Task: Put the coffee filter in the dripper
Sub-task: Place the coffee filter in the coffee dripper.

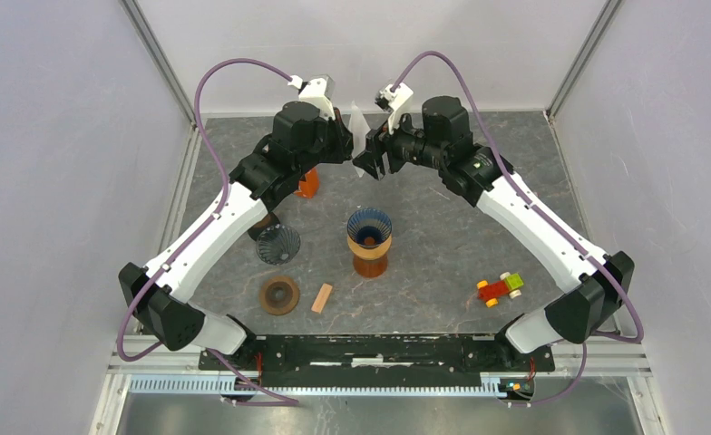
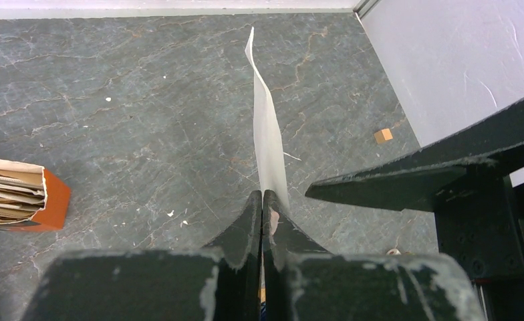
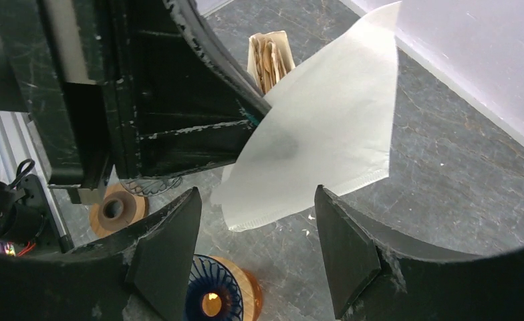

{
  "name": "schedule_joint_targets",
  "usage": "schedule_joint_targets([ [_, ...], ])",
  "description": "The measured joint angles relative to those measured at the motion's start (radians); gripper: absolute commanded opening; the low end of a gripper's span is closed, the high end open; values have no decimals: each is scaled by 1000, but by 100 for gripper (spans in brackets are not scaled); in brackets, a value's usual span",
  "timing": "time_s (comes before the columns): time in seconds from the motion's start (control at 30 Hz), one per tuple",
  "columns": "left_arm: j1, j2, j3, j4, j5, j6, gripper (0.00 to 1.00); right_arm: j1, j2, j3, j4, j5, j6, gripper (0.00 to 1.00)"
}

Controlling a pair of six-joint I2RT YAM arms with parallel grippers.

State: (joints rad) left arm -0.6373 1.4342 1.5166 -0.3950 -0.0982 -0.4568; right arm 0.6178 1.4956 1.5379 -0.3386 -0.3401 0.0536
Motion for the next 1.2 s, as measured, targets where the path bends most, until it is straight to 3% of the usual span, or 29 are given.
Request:
schedule_joint_targets([
  [0.37,0,0,0,0,-1,-3,2,22,0,1,0,19,-29,70],
  [1.2,0,0,-2,1,0,-3,2,39,44,49,-27,88,-30,59],
])
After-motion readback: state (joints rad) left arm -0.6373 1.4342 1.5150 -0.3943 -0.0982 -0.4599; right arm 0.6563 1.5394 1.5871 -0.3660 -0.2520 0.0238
